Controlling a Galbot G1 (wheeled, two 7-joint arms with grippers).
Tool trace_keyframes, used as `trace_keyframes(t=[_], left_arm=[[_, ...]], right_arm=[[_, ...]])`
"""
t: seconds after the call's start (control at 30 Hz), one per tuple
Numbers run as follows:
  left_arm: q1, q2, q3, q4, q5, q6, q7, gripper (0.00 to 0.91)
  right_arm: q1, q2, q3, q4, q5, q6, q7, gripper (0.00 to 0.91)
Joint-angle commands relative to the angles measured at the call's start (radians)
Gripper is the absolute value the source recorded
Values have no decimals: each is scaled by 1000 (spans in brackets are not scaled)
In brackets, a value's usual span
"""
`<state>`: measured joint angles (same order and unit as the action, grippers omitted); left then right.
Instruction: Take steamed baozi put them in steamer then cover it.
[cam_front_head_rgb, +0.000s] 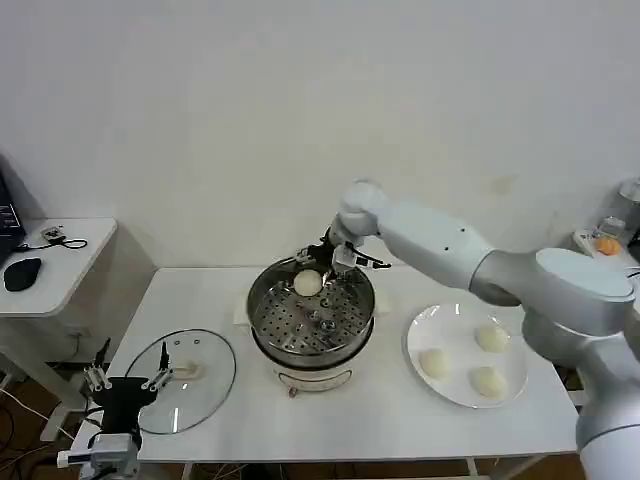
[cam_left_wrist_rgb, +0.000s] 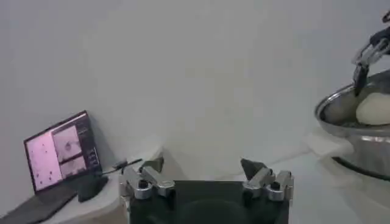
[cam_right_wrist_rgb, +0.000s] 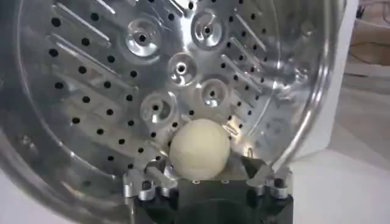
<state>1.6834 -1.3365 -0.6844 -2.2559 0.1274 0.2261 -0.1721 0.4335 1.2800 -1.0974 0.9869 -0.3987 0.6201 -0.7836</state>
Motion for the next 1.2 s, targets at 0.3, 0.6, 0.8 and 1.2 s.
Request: trace_keyframes(t=[0.3,0.6,0.8,1.2], left_arm=[[-22,29,23,-1,-18,39,38,907],[-48,81,32,-10,-33,57,66,907],[-57,111,33,-22,-32,62,85,907],[-54,122,31,-16,-34,59,63,907]], right_arm=[[313,-504,-233,481,461,-529,-60,907],[173,-869,-212,666,461,-662,-91,907],[-191,-1001,79,697,437,-696,-110,907],[-495,-904,218,609,399,-736,-108,907]])
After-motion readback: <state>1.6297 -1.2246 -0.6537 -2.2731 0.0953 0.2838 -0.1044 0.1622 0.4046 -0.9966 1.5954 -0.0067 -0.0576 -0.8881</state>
